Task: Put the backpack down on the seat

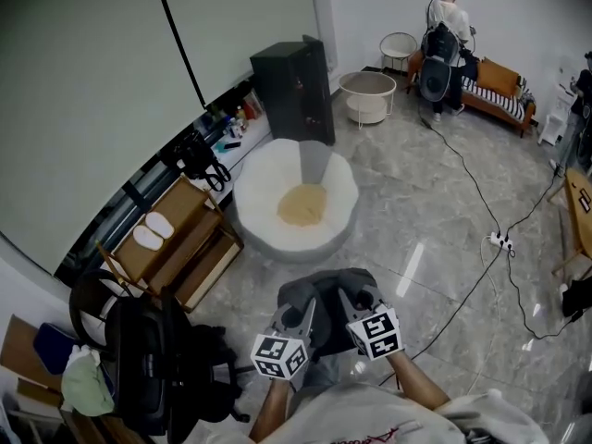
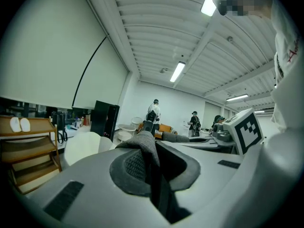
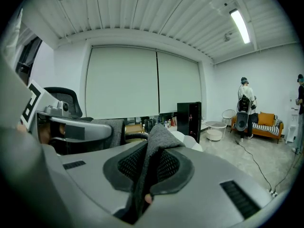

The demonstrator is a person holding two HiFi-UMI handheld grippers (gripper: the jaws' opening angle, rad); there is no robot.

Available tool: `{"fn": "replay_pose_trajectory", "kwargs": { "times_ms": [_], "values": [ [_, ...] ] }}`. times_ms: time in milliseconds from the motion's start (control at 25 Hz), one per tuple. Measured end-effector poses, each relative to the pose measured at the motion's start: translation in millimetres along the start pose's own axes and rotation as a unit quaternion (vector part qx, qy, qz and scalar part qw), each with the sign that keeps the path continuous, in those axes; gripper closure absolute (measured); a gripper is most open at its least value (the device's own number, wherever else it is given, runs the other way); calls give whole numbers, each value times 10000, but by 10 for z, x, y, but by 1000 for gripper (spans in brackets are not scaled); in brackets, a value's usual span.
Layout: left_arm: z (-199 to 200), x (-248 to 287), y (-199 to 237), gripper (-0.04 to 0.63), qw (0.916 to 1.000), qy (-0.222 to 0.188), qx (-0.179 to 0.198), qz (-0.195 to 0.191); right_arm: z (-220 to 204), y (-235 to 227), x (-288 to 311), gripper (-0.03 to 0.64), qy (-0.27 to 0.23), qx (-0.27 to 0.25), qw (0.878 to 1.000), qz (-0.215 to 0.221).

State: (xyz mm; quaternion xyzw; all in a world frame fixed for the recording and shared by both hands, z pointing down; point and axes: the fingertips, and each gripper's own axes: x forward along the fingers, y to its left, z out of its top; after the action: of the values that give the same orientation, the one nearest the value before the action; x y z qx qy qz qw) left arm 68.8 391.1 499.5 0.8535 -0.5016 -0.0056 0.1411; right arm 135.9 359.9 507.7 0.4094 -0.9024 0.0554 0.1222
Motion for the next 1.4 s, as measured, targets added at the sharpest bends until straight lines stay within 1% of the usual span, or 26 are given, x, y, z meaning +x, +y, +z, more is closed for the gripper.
{"fn": "replay_pose_trajectory", "kwargs": {
  "times_ms": [320, 640, 920, 1080, 1400],
  "values": [
    [333, 610, 729, 541, 9999, -10, -87, 57, 296, -339, 909, 568, 64, -4, 9999, 89],
    [748, 1222, 1481, 541, 9998, -110, -127, 122, 647, -660, 1805, 569, 119, -131, 9996, 199],
    [998, 1603, 1983, 541, 9997, -165, -129, 159, 890, -857, 2425, 568, 103, -219, 9994, 238],
    [1051, 1756, 2219, 541, 9996, -166, -134, 164, 959, -926, 2719, 568, 101, -256, 9993, 239],
    [1024, 1933, 2620, 541, 9998, -64, -155, 44, 919, -961, 3172, 568, 171, -159, 9997, 123]
  ]
}}
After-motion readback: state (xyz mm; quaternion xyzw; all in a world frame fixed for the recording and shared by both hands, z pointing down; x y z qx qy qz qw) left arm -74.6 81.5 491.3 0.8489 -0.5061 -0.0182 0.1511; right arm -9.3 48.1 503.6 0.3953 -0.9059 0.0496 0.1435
